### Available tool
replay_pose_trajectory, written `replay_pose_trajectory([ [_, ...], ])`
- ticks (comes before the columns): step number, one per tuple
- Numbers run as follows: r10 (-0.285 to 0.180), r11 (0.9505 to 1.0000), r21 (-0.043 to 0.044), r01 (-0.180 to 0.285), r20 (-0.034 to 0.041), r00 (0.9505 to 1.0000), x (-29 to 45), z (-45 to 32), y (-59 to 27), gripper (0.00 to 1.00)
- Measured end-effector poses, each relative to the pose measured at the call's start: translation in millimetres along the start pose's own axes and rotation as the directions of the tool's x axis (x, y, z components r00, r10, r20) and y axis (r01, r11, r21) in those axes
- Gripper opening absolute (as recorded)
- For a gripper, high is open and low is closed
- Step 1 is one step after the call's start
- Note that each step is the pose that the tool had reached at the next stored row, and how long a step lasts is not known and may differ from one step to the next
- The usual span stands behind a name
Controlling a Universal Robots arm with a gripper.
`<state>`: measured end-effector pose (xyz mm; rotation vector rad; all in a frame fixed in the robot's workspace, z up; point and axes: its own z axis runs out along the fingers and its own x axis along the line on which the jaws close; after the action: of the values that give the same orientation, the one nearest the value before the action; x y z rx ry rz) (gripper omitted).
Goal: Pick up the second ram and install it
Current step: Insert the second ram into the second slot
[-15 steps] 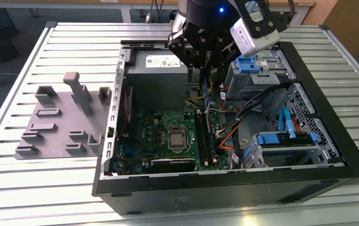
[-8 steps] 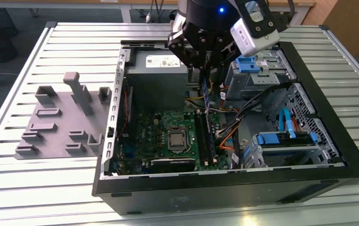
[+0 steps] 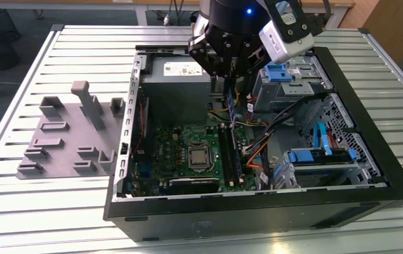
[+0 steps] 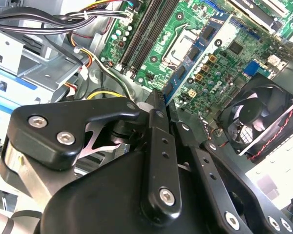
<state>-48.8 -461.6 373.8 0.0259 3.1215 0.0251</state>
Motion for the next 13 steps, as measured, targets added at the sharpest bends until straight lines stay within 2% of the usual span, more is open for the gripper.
replay_pose_trajectory([
  [13, -0.004, 1.0000, -0.0001, 0.004, -0.0001, 1.0000, 0.0, 0.0, 0.0, 0.14],
])
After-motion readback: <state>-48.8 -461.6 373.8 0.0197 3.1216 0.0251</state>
